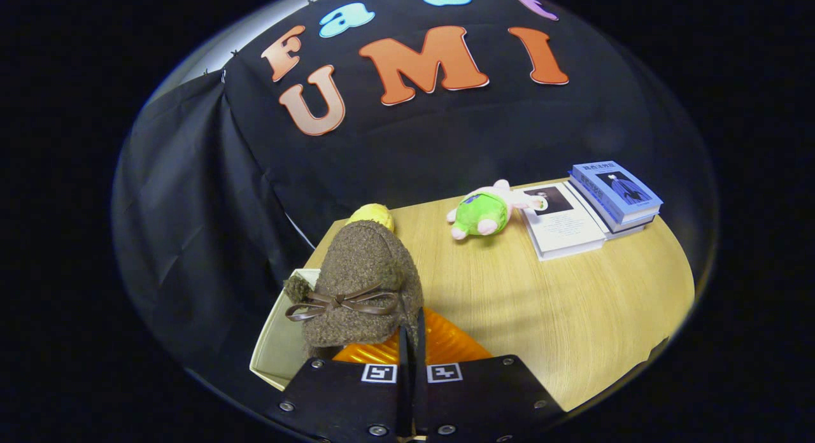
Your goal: Open the storage box then place both shoes into the box .Put the left shoe in first, then the right shoe, with the right side of both shoes facing outward in a uniform manner.
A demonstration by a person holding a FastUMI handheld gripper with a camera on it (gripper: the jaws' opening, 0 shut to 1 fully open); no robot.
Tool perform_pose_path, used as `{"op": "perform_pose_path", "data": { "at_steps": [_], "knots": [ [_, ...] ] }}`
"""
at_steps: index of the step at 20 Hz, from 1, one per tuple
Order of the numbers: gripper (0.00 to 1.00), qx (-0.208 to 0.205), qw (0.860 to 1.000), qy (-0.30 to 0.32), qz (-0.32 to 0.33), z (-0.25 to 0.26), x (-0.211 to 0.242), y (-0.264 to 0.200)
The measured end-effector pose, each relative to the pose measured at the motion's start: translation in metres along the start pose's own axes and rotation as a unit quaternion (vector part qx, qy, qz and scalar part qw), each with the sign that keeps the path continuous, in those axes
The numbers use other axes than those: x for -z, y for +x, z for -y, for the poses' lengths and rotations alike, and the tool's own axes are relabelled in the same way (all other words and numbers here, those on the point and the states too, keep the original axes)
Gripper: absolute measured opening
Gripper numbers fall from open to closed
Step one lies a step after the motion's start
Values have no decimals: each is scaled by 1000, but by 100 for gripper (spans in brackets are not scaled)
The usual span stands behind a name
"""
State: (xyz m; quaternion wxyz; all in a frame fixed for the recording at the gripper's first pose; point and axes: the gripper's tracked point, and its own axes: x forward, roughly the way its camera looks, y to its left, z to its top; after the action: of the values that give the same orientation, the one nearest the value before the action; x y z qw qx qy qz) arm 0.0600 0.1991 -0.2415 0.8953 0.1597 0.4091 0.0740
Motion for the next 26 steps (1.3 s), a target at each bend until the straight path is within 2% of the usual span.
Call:
{"op": "perform_pose_path", "data": {
  "at_steps": [6,10,15,18,20,23,26],
  "knots": [
    [3,-34,999,4,-22,-62,10,15],
    [3,-40,999,-6,-36,-89,22,28],
    [3,-19,998,-27,-60,-98,48,49],
    [4,9,997,-33,-64,-89,56,53],
    [9,30,998,-27,-57,-80,56,53],
    [22,57,996,-41,-52,-68,55,53],
    [42,29,997,-47,-60,-79,60,48]
  ]
}}
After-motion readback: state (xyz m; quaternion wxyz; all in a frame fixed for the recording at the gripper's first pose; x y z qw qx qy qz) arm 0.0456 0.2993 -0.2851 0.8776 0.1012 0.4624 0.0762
